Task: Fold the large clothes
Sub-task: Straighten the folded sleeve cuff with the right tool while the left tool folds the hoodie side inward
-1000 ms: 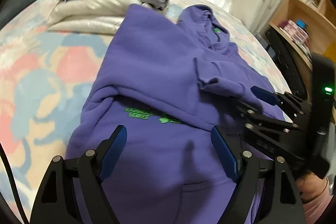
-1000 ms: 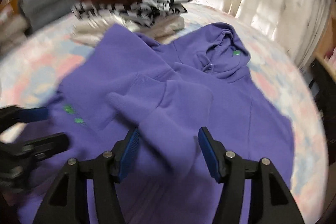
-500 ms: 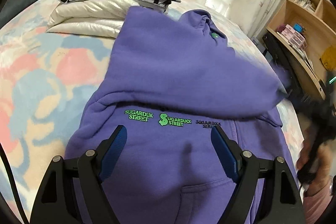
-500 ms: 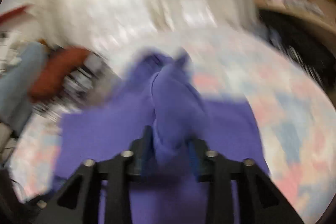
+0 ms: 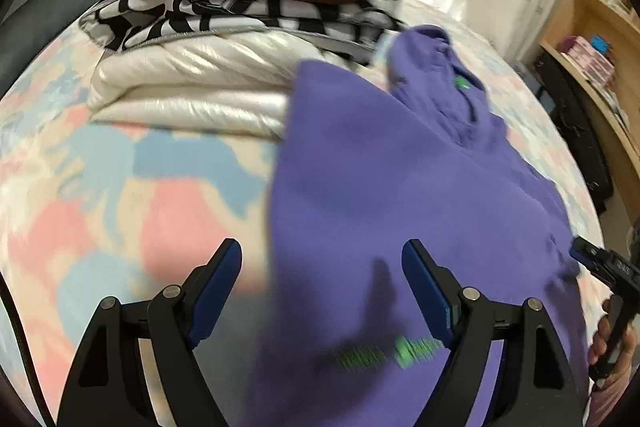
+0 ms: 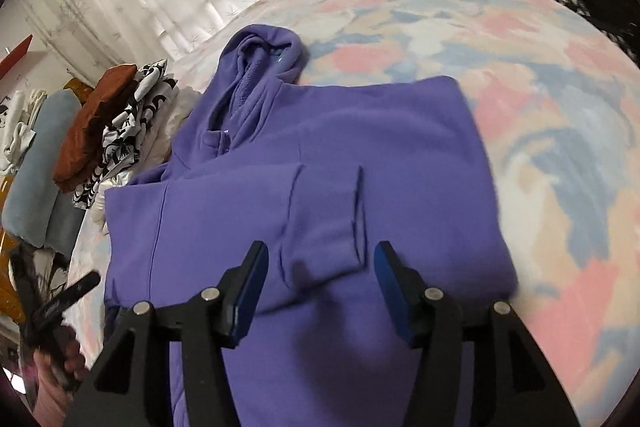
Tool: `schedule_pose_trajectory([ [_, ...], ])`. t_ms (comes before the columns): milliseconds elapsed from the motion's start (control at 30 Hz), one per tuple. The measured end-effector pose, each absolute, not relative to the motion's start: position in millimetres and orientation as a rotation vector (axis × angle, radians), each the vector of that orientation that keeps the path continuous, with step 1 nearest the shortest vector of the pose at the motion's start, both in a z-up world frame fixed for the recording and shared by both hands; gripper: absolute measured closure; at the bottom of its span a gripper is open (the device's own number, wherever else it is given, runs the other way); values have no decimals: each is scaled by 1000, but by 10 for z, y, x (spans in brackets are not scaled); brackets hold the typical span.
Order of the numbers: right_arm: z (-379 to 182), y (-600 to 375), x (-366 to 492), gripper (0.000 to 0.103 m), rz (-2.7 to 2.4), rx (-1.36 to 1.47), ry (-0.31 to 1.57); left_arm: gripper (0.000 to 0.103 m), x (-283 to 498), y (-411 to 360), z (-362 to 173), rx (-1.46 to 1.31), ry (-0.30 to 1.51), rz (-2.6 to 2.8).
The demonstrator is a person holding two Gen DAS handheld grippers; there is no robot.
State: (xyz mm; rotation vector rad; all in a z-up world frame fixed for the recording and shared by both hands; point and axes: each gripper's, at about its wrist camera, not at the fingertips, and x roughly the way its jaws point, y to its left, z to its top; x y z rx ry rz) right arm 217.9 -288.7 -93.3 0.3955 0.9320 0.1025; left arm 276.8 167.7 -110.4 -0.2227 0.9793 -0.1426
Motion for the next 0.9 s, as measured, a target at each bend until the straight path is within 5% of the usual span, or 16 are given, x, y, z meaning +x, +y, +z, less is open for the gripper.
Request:
schedule_pose_trajectory([
  [433,-1284,-2948,2842,48,277,508,966,22,3855,1912,-1437,-384,1011,-320],
  [467,-1294,-2950,2857,48,282,511,963,26,3873,1907,-1451,-404,1003,-333],
  [500,-1296,-2944,2874,48,285,509,962,46,3869,1892,-1453,-413,992,-337],
  [567,-1288,-2914,2882,48,291,487,954,67,3854,1824,-1449,-385,982,-319],
  [633,-1275,-2845,2871,58,297,439,954,81,3767,1745,-1383,-329,944,-273],
  [667,-1277,-2813,2866,72,305,421,959,87,3688,1687,-1306,-297,906,-269],
  [700,-1274,-2766,2859,91,318,396,961,88,3604,1623,-1211,-252,861,-242],
  [900,-1019,-2468,2744,92,211,204,783,86,3383,1336,-1014,-63,697,-99],
])
